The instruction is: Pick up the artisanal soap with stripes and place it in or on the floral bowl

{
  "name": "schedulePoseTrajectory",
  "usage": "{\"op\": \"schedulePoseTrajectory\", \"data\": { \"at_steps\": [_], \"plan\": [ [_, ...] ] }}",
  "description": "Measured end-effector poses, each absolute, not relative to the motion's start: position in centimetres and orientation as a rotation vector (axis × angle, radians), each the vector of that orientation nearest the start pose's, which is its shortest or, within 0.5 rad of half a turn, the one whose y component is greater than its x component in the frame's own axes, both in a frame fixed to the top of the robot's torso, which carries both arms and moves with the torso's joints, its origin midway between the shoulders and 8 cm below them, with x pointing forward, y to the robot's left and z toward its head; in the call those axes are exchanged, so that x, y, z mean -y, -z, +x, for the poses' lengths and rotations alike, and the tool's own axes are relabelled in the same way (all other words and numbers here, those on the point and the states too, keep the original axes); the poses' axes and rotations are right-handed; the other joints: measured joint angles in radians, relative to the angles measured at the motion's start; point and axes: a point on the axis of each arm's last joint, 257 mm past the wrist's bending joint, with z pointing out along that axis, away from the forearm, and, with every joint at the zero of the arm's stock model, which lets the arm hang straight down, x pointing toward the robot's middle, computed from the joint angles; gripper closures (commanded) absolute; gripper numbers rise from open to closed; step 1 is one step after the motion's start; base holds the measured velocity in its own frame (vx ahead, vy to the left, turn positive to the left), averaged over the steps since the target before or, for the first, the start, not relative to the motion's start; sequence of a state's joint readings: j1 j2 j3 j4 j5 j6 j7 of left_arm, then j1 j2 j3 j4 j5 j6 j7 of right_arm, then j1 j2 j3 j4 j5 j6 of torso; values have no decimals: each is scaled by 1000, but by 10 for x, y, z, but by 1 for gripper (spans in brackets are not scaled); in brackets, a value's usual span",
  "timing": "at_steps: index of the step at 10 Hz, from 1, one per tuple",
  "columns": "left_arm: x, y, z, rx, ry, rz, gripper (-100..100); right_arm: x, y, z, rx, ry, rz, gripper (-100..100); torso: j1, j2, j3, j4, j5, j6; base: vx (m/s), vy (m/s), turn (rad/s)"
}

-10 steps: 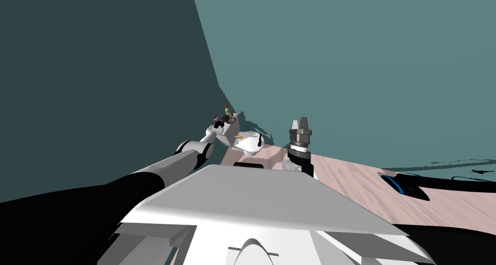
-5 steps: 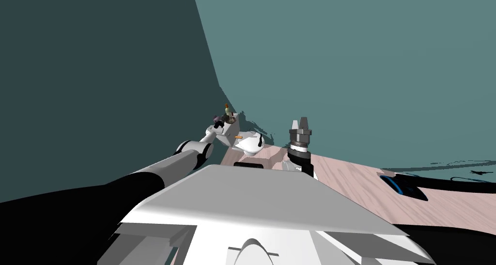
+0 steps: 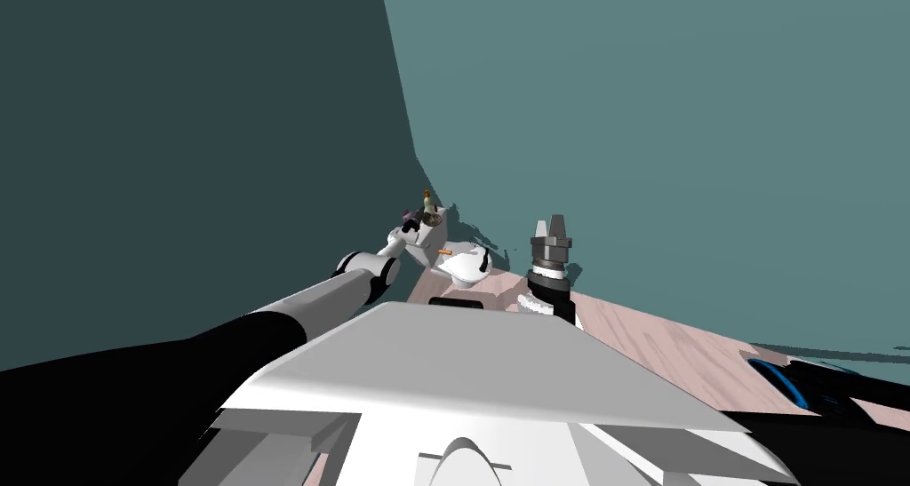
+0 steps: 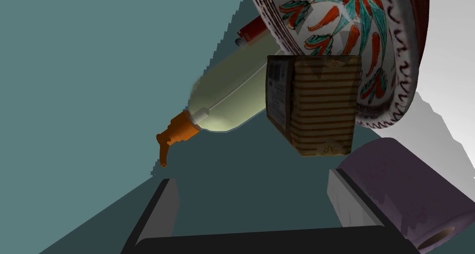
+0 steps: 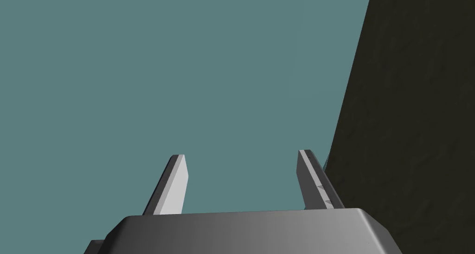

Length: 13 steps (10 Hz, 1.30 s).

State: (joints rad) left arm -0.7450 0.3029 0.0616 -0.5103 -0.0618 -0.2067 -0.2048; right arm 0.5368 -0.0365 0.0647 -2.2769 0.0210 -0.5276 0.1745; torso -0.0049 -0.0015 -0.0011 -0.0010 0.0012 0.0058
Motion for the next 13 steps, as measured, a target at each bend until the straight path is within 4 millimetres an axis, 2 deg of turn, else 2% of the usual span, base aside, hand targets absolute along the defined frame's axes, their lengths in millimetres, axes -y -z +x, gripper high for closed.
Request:
{"op": "schedulePoseTrajectory", "data": {
  "at_steps": [2, 4, 6, 7, 8, 10, 12, 13],
  "plan": [
    [-302, 228, 697, -1511, 753, -876, -100, 255, -15, 341, -702, -1181, 564, 0, -1, 2, 1, 0, 0, 0, 6, 31, 90],
    [-277, 215, 706, -1515, 780, -849, -100, 255, -15, 341, -702, -1181, 564, 0, -1, 2, 1, 0, 0, 0, 13, 29, 156],
    [-250, 211, 711, -1530, 804, -832, -100, 255, -15, 341, -702, -1181, 564, 0, -1, 2, 1, 0, 0, 0, 13, 19, 44],
    [-247, 210, 710, -1530, 806, -827, -100, 255, -15, 341, -702, -1181, 564, 0, -2, 2, 1, 0, 0, 0, 11, 27, 192],
    [-230, 202, 713, -1536, 821, -814, -100, 255, -15, 341, -702, -1181, 564, 0, -1, 2, 1, 1, 0, 0, 23, 47, 331],
    [-183, 196, 713, -1564, 861, -778, -100, 255, -15, 341, -702, -1181, 564, 0, 1, 1, 1, 0, 0, 0, 31, 46, 205],
    [-154, 191, 718, -1583, 882, -750, -100, 255, -15, 341, -702, -1181, 564, 0, 0, 1, 0, 0, 0, 0, 31, 43, 243],
    [-128, 181, 717, -1590, 906, -724, -100, 255, -15, 341, -702, -1181, 564, 0, 0, 1, 1, 0, 0, 0, 17, 15, 53]
  ]
}}
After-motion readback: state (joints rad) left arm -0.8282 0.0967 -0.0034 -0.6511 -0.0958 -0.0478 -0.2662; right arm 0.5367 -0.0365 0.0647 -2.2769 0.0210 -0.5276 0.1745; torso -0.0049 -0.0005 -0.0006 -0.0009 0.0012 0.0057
